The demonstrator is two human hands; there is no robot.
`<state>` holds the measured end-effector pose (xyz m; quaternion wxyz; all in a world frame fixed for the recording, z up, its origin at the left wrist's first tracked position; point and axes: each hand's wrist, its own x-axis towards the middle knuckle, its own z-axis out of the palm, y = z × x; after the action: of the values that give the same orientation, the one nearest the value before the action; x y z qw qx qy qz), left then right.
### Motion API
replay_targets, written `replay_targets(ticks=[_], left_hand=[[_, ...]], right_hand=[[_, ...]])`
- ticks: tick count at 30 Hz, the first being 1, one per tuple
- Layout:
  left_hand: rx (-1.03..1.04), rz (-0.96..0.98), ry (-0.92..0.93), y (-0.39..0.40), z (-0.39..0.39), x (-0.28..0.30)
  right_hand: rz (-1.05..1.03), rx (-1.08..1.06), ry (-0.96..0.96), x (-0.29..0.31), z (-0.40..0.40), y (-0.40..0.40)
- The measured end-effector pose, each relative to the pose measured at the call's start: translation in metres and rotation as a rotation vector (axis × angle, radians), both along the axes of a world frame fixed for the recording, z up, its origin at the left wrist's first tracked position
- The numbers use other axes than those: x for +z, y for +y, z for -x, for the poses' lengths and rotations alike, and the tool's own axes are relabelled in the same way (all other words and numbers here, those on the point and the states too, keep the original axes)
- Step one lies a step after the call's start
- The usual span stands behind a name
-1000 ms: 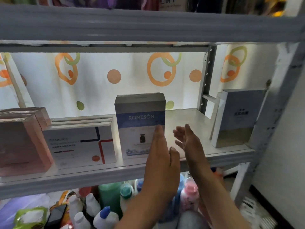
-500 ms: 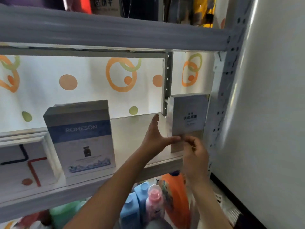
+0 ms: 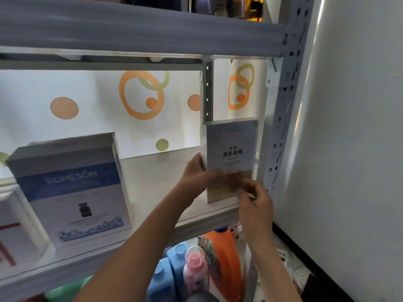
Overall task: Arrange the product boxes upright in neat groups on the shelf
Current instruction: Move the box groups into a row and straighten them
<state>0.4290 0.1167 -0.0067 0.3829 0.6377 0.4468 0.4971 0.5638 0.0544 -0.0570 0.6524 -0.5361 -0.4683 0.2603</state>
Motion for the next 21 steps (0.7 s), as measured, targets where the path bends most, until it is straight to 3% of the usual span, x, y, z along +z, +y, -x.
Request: replay_targets(ticks=[6, 11, 16, 21], left_hand=[[-0.026, 0.009, -0.009, -0.022, 0.022, -0.003], [-0.074, -0.019, -0.017, -0.042, 0.043, 0.0], [-0.053, 0.024, -0.014, -0.054, 0.052, 0.003], [0.262, -0.097, 0.028, -0.074, 0.042, -0.002]], right_hand=[[-0.038, -0.009, 0.044, 0.005, 0.003, -0.003], [0.033, 0.317, -0.001, 0.019, 0.001, 0.001], [0.2, 0.492, -0.09, 0.029, -0.001, 0.015], [0.204, 0.478, -0.112, 0.03, 0.017, 0.023]])
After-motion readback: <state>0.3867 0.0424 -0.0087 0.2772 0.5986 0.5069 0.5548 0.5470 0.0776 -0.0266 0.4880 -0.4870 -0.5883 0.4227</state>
